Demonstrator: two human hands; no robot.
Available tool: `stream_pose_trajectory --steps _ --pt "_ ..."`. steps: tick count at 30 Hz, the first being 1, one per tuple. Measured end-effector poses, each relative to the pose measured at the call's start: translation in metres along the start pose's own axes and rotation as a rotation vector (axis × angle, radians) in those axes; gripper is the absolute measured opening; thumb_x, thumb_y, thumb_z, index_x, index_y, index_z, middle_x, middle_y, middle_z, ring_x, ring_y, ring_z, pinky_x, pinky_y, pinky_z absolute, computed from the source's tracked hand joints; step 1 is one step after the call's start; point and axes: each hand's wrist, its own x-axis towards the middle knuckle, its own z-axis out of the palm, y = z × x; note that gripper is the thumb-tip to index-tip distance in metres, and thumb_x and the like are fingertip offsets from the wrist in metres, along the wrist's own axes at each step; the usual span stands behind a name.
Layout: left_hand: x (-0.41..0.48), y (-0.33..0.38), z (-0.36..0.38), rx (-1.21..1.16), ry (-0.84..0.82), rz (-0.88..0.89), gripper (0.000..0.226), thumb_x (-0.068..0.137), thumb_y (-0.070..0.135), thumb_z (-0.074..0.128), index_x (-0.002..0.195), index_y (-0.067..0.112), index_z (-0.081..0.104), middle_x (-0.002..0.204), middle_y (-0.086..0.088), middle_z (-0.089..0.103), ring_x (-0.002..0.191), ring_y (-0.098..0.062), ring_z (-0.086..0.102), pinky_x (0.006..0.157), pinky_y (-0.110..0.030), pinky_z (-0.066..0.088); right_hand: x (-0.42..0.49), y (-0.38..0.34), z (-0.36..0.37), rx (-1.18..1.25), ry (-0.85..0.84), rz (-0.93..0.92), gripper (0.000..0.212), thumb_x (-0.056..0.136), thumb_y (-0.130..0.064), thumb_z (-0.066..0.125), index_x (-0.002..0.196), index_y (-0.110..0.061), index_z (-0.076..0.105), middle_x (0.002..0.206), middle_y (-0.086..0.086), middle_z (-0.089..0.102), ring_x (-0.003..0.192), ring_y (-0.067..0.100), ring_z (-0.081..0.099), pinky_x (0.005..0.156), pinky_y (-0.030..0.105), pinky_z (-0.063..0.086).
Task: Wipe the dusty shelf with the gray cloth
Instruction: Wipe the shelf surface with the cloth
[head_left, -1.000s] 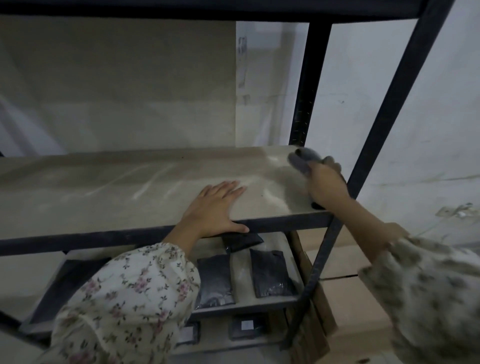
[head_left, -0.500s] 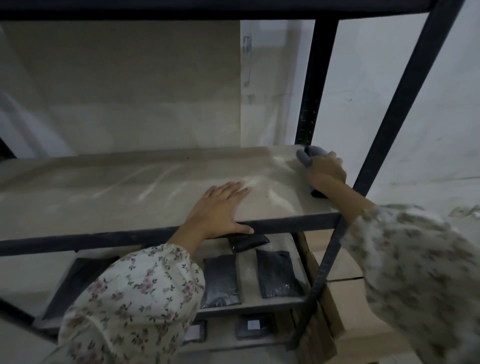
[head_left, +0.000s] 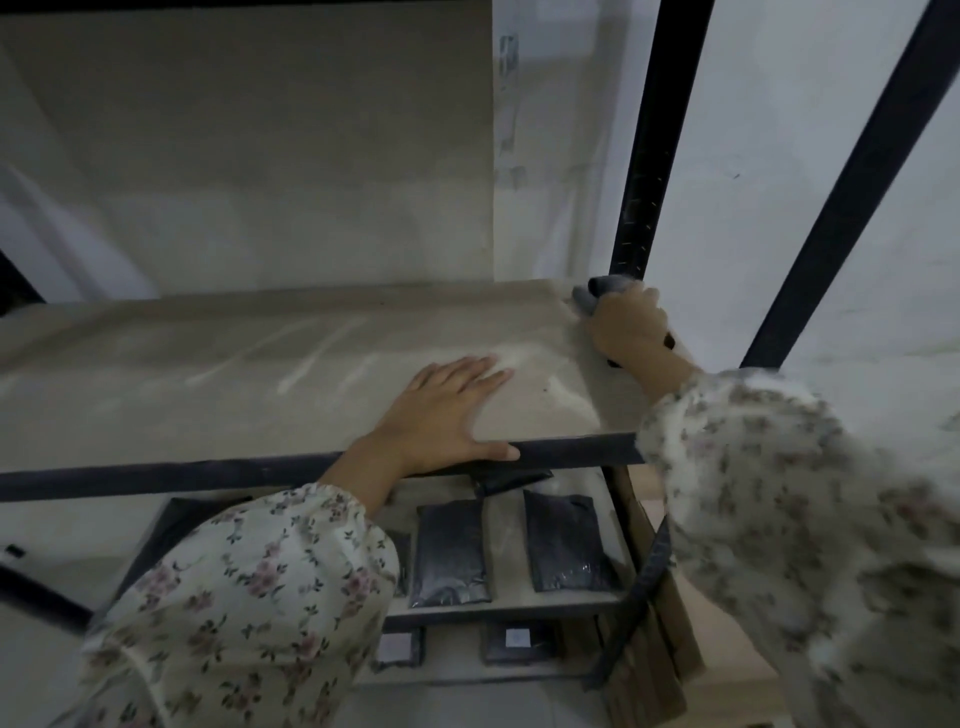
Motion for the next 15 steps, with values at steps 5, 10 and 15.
stream_pose_trajectory --steps 5,10,15 --pt "0.007 -0.029 -0.012 -0.086 -0.010 0.039 0.096 0.064 0.091 0.006 0.147 0.042 0.016 0.158 0.014 0.010 0.144 -0.008 0.009 0.116 -0.030 0.007 -0.005 -0.007 -0.003 0.009 -0.292 -0.302 0.038 0.088 -0.011 0.038 0.119 -0.013 0.060 0.111 0.017 0.052 0.093 0.031 0.052 0.075 0.032 0.039" --pt "0.018 -0.046 -0.009 -0.065 0.022 -0.067 0.094 0.067 0.088 0.004 0.147 0.041 0.016 0.157 0.014 0.013 0.143 -0.007 0.010 0.117 -0.033 0.008 0.021 -0.003 -0.003 -0.004 -0.028 -0.023 0.042 0.094 -0.039 0.037 0.131 -0.021 0.047 0.133 0.015 0.044 0.120 0.035 0.041 0.096 0.043 0.036" --pt "0.020 -0.046 -0.007 -0.098 0.035 -0.072 0.084 0.071 0.080 0.012 0.146 0.042 0.019 0.156 0.015 0.015 0.143 -0.007 0.011 0.118 -0.036 0.010 0.011 -0.014 0.011 -0.140 -0.117 -0.227 0.036 0.092 -0.021 0.035 0.117 -0.007 0.057 0.122 0.021 0.051 0.103 0.035 0.052 0.081 0.040 0.045"
